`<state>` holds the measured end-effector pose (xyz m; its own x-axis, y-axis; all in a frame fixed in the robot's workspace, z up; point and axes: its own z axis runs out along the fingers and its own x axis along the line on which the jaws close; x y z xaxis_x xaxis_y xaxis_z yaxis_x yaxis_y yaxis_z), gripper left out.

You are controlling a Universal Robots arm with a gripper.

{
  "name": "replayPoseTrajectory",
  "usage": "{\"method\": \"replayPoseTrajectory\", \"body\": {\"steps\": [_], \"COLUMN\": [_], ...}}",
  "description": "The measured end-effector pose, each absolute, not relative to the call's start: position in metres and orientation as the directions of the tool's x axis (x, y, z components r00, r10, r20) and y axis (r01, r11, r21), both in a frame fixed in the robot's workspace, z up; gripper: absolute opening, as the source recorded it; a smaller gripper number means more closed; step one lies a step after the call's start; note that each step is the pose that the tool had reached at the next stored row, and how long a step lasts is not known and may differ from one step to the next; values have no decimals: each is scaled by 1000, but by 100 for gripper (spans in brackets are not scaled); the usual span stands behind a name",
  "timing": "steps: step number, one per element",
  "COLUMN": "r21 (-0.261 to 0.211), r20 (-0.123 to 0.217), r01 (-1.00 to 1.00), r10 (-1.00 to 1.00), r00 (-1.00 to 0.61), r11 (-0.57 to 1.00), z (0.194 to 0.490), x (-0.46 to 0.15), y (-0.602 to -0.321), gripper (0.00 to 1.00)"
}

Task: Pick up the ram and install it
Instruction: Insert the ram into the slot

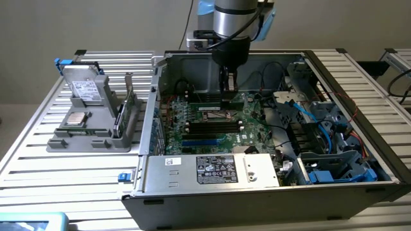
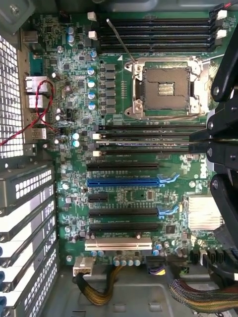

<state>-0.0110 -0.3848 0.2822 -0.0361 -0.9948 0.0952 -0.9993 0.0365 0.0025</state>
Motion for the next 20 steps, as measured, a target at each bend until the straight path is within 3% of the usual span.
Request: {"method": "replayPoseTrajectory", "body": {"steps": [20], "r21": [3], "r20": [95], "r01": [-999], "r10": [-995], "r00": [-37], "r11": [37], "z": [274], "x": [-11], "y": [-394], "gripper": [13]}}
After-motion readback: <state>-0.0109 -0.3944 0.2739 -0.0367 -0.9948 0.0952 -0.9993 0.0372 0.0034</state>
